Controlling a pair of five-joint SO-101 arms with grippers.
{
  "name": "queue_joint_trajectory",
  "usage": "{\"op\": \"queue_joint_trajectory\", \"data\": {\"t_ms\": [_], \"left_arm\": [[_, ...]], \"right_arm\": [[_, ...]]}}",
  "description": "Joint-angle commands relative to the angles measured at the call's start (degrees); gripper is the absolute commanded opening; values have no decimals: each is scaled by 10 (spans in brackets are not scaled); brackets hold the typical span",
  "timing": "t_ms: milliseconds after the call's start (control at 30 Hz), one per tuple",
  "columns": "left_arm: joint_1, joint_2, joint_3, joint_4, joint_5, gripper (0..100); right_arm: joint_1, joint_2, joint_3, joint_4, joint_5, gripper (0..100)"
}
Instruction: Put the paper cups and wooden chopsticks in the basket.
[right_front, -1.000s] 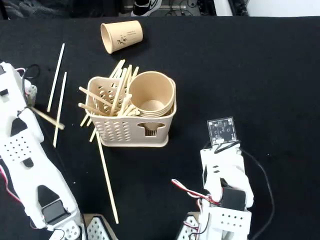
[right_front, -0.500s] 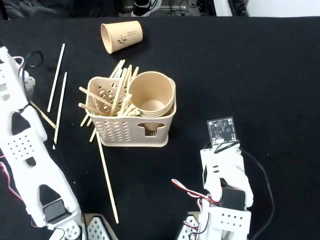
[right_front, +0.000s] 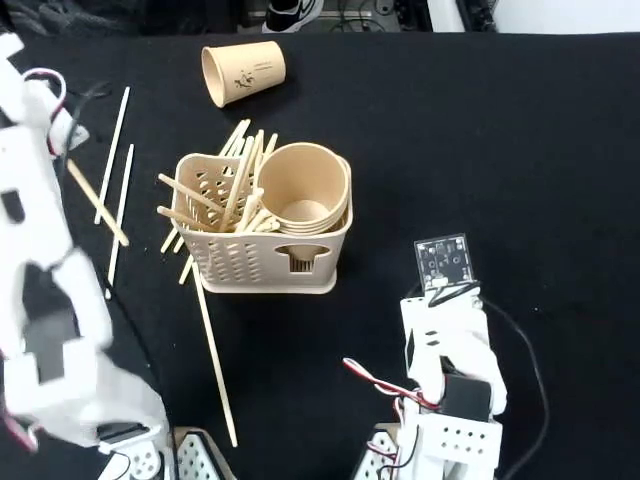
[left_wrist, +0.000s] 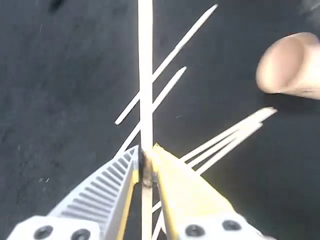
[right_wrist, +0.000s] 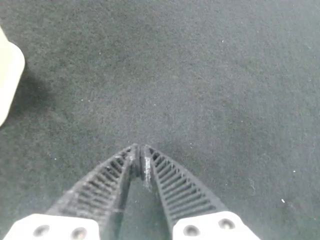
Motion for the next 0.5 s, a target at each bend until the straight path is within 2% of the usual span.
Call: {"op": "queue_joint_trajectory", "data": {"t_ms": [0,267,467], "left_arm": [[49,-215,171,-142,-33,29],[170,-526,509,-409,-102,28],[217,-743,728,-635,-105,28]], "right_arm": [[-9,-28,-2,3,1,12],[-9,-28,-2,3,1,12],[-9,-28,-2,3,1,12]]}}
